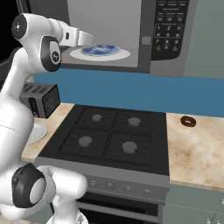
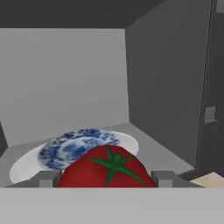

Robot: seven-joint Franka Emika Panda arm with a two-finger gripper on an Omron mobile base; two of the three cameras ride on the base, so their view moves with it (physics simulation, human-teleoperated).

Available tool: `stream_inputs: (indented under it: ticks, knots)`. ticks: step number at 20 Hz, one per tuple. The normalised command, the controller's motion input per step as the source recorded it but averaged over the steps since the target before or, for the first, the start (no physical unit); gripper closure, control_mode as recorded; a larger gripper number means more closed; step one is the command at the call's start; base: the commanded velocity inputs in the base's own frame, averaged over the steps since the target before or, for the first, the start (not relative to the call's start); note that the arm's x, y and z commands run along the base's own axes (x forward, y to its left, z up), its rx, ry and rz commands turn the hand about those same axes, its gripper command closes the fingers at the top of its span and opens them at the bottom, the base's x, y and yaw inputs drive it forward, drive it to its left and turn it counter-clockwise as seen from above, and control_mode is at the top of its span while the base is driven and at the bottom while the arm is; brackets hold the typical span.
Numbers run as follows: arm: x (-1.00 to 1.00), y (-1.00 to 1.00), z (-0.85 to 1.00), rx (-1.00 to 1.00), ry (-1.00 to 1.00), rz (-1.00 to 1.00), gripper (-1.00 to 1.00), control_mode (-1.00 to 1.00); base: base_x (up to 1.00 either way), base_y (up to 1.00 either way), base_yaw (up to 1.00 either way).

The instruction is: Pick the tomato from the counter and place it in the microwave.

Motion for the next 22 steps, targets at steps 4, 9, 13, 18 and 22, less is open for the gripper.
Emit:
stream_inputs:
  ticks: [4, 9, 13, 18, 22]
  knots:
    - [0.84, 0.0, 0.11, 0.0, 0.41, 0.0, 1.0, -1.0, 0.0, 0.0, 0.0]
    - [0.75, -0.02, -0.22, 0.0, 0.36, 0.0, 1.0, -1.0, 0.0, 0.0, 0.0]
    - [0.76, 0.0, -0.33, 0.0, 0.15, 0.01, 1.0, -1.0, 0.0, 0.0, 0.0]
    - [0.61, 0.0, -0.45, 0.0, 0.09, 0.0, 1.0, -1.0, 0.0, 0.0, 0.0]
    - [0.59, -0.01, -0.4, 0.0, 0.0, 0.01, 1.0, -1.0, 0.0, 0.0, 0.0]
